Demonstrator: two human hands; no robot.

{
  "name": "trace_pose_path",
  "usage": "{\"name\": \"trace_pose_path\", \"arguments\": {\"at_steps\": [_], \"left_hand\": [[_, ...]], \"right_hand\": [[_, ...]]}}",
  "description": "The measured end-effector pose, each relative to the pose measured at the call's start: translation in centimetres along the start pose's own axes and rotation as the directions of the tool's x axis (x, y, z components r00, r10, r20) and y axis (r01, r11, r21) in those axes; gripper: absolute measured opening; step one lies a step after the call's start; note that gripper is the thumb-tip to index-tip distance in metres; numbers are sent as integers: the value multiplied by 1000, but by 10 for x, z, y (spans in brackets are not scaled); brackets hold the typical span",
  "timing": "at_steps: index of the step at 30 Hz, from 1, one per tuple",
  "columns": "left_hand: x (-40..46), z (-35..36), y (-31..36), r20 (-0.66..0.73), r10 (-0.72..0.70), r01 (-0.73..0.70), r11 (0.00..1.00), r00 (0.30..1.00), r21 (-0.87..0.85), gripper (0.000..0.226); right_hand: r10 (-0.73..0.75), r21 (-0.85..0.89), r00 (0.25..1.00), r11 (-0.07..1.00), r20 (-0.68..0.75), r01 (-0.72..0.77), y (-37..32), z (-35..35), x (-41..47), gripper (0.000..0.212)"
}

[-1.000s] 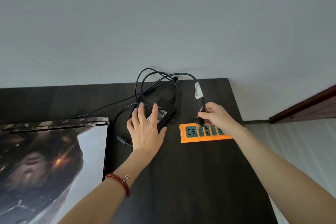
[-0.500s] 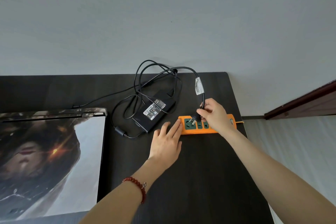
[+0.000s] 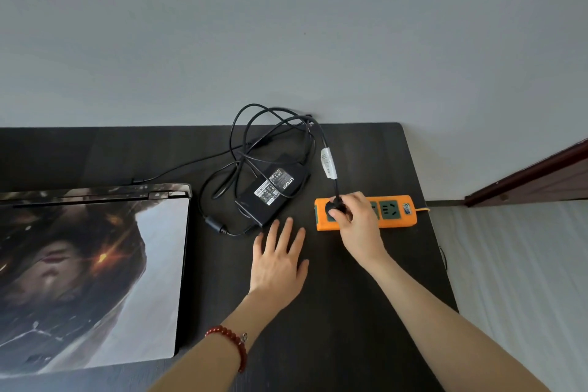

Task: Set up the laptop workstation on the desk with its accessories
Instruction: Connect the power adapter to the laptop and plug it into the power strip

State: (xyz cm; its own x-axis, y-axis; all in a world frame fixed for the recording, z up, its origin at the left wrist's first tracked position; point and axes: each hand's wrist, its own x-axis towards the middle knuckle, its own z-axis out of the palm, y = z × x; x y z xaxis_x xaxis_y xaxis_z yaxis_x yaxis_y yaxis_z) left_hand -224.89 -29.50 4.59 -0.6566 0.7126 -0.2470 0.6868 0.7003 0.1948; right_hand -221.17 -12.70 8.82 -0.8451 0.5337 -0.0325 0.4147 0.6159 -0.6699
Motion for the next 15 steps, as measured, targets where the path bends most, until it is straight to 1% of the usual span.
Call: {"name": "trace_pose_path", "arguments": {"at_steps": [5,8,11,15], "left_hand": [[-14,14,-11,-27,59,-57,996,998,62,59],[-15,19,-10,-36,43,-41,997,998,70,57],[-16,24,-10,-100,40,-32,997,994,75,57],[-15,24,-10,-119,41,-31,996,992,79,57]], "right_hand": [[-7,-24,997,1000,-77,6,12,3,-2,18],[-14,-19,994,1000,-105,12,16,12,-5,18],[-33,-61,995,998,-99,27,22,16,-3,17],[-27,-54,993,998,-119,21,23,21,-4,15]]}}
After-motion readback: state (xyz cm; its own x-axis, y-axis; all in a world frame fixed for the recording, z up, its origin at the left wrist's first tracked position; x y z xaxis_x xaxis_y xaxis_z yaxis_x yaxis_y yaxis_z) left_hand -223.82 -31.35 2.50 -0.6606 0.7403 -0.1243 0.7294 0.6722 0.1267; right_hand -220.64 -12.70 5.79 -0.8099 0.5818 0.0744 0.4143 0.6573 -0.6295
